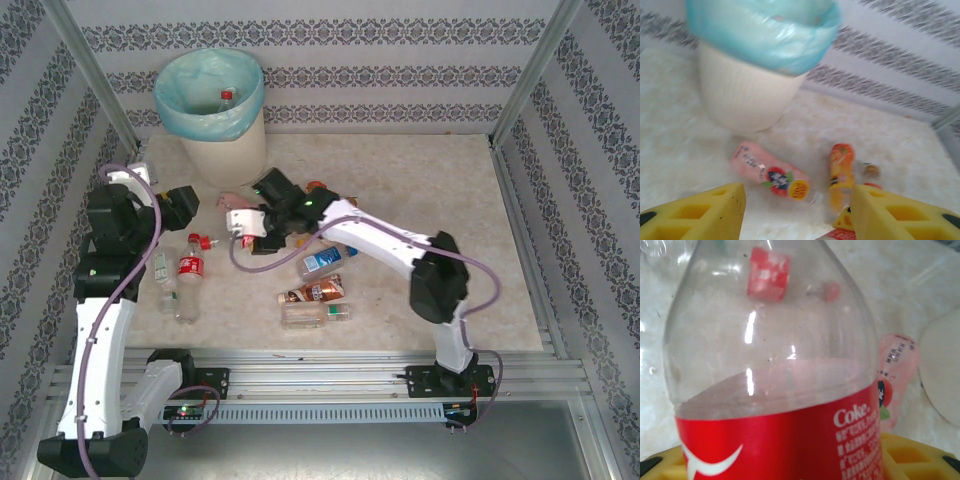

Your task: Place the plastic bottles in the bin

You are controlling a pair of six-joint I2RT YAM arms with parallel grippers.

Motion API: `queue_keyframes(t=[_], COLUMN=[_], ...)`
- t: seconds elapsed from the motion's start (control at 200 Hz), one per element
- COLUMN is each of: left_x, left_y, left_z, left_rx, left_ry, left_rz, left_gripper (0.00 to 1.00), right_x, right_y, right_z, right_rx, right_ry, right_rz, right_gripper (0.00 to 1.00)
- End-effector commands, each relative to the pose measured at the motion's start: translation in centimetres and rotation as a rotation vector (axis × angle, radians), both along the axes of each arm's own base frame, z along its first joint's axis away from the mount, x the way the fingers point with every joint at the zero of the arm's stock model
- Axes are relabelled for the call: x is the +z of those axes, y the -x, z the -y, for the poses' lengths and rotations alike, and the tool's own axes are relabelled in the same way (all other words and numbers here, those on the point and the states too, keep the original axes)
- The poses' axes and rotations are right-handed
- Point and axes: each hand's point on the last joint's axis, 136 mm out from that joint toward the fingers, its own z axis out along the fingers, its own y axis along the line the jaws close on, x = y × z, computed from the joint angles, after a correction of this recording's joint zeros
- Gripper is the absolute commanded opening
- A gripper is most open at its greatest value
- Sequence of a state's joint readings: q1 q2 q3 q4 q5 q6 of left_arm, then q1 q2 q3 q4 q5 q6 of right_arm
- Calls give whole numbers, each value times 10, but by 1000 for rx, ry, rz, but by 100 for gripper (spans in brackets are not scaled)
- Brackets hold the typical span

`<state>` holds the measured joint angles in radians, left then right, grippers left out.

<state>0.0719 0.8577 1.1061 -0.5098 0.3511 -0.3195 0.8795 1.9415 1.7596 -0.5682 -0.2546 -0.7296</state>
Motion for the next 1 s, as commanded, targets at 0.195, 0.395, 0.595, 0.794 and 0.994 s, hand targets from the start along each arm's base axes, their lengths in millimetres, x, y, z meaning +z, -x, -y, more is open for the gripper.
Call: queue_keyframes(t=[0.195, 0.395, 0.595, 0.794, 0.994], left_x=[53, 43, 38, 37, 36], left_y=[4, 15, 6, 10, 11], left_z=[97, 156, 166, 178, 183], left_rx=[-450, -648, -648, -699, -721], left_ry=[149, 95, 116, 178, 182], left_rz=[192, 175, 137, 112, 103], left_gripper=[60, 63, 60, 58, 48], right_x=[43, 61, 71, 79, 82], right_y=[8, 29, 43, 46, 45], right_z=[56, 74, 85, 89, 88], right_rx=[-304, -304, -277, -271, -267], right_ry=[-341, -509, -563, -592, -615], right_rz=[-194, -252, -283, -289, -298], right_gripper=[47, 48, 48, 48, 48])
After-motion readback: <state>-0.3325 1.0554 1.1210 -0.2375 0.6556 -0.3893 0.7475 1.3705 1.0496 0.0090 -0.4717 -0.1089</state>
